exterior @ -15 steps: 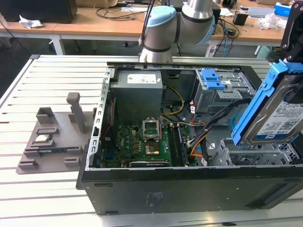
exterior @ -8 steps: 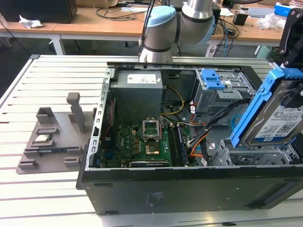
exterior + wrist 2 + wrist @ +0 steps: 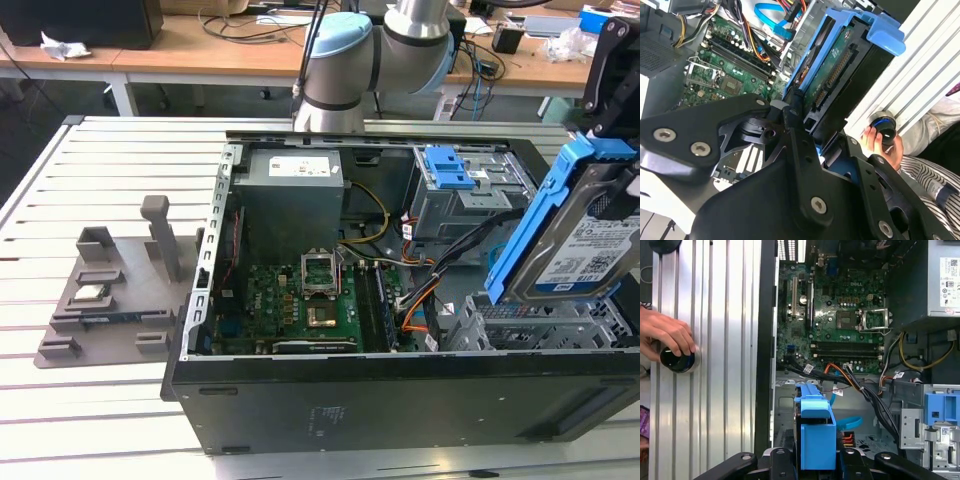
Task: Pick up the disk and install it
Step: 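Pick up the disk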
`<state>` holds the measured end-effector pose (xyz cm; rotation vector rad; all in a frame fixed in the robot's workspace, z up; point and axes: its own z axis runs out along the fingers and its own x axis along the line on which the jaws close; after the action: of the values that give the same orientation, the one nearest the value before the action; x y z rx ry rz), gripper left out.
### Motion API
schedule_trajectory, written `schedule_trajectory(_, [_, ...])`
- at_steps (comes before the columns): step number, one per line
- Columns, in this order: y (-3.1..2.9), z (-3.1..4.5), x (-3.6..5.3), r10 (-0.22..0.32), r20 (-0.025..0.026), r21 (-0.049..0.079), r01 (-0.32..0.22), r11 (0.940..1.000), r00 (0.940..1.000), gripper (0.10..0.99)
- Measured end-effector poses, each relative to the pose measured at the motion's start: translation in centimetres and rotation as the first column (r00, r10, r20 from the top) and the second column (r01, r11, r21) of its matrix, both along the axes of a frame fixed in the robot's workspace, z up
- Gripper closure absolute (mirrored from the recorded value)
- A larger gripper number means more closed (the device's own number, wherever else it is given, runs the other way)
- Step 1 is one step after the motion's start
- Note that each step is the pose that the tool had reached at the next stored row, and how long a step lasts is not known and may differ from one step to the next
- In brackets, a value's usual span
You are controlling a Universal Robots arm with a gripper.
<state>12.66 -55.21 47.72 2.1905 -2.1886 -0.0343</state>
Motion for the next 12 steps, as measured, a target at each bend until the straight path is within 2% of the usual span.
schedule_trajectory(4, [0.24,-0.05,0.18,0.000,-0.0001,-0.002,0.000,1.0000,1.0000,0.722])
schedule_trajectory(12, [0.34,-0.13,0.34,0.000,-0.0001,-0.004,0.000,1.0000,1.0000,0.722])
